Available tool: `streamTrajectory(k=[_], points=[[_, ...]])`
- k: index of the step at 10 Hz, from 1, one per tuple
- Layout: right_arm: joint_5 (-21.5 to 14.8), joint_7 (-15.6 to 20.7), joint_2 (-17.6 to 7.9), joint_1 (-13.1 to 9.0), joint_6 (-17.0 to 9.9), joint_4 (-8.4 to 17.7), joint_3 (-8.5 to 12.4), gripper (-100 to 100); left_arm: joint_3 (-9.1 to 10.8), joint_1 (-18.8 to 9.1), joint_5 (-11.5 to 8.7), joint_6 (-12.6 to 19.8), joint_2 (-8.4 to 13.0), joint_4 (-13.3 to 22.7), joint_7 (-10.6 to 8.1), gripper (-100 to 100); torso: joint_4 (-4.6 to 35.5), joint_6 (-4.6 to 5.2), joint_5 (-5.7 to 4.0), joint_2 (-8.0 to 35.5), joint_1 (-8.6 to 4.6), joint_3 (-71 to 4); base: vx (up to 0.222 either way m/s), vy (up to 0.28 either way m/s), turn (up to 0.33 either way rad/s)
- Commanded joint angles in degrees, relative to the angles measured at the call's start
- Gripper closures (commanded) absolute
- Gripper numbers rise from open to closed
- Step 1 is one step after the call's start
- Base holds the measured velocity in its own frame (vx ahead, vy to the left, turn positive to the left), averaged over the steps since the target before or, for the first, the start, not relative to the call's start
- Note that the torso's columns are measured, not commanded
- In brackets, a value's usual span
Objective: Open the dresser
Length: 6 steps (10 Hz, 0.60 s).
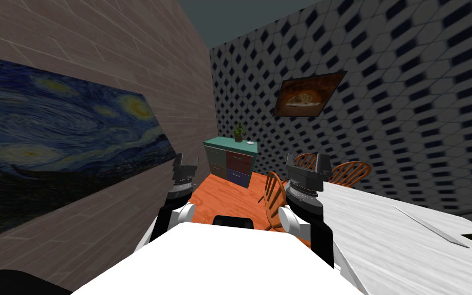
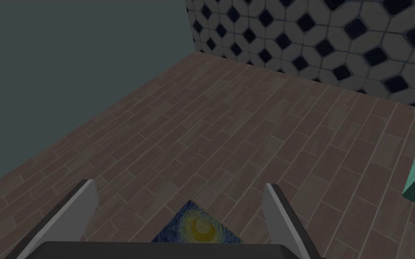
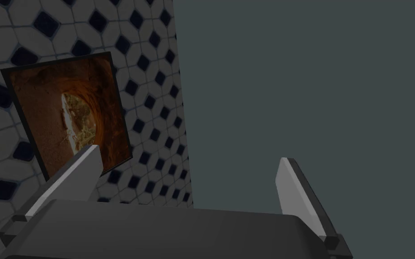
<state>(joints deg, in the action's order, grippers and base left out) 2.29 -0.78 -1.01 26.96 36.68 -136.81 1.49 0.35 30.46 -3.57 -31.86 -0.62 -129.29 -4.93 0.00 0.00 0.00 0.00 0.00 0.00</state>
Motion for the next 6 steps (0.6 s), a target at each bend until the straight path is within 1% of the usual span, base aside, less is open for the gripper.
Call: streamTrajectory(k=[1, 3, 6], points=[[0.0, 0.0, 0.0, 0.0, 0.0, 0.0, 0.0, 0, 0.0, 0.0, 0.0, 0.0, 0.0, 0.0, 0.0, 0, 2.35, 0.0, 0.0, 2.32, 0.0, -4.67, 0.0, 0.0, 0.0], [0.0, 0.0, 0.0, 0.0, 0.0, -0.01, 0.0, 0, 0.0, 0.0, 0.0, 0.0, 0.0, -0.01, 0.0, 0, 10.06, 0.0, 0.0, 10.03, 0.0, -20.14, 0.0, 0.0, 0.0], [0.0, 0.0, 0.0, 0.0, 0.0, -0.01, 0.0, 0, 0.0, 0.0, 0.0, 0.0, 0.0, -0.01, 0.0, 0, 22.68, 0.0, 0.0, 22.69, 0.0, -45.36, 0.0, 0.0, 0.0]])
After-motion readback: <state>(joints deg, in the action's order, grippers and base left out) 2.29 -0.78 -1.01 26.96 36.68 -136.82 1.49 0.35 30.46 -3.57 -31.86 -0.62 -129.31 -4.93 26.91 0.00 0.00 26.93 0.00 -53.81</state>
